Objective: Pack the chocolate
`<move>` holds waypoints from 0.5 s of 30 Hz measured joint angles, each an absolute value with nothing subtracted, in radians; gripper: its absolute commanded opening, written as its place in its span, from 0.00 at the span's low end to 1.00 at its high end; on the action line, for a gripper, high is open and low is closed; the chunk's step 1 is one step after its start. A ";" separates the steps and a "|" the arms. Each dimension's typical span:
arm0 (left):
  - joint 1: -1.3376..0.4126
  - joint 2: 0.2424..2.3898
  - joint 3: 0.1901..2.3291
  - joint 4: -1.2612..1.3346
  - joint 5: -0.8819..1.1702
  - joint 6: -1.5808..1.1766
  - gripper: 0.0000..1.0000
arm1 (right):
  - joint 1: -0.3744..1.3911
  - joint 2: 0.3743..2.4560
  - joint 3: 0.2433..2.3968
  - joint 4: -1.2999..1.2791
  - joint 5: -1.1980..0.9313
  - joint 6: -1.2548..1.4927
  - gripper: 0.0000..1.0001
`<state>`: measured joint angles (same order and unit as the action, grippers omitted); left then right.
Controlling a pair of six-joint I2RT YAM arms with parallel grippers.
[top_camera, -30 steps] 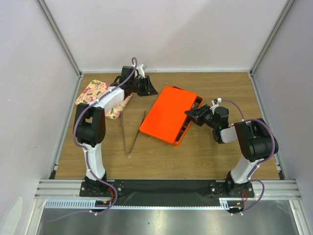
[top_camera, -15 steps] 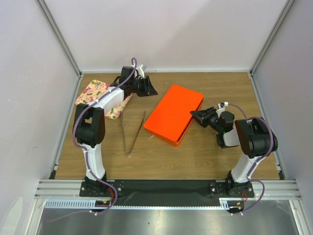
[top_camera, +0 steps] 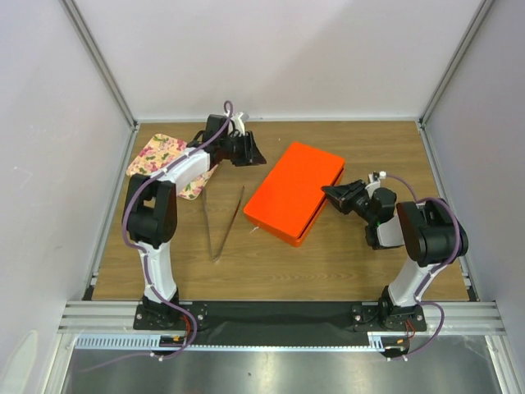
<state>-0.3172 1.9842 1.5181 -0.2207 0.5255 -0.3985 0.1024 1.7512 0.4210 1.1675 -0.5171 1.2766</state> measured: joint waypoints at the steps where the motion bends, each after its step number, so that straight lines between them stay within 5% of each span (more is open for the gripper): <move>1: -0.319 1.984 1.517 -0.222 0.525 -0.398 0.42 | 0.101 1.751 0.421 1.171 -0.520 1.280 0.00; 15: -0.341 1.989 1.525 -0.251 0.525 -0.382 0.44 | 0.072 1.854 0.419 1.269 -0.553 1.362 0.00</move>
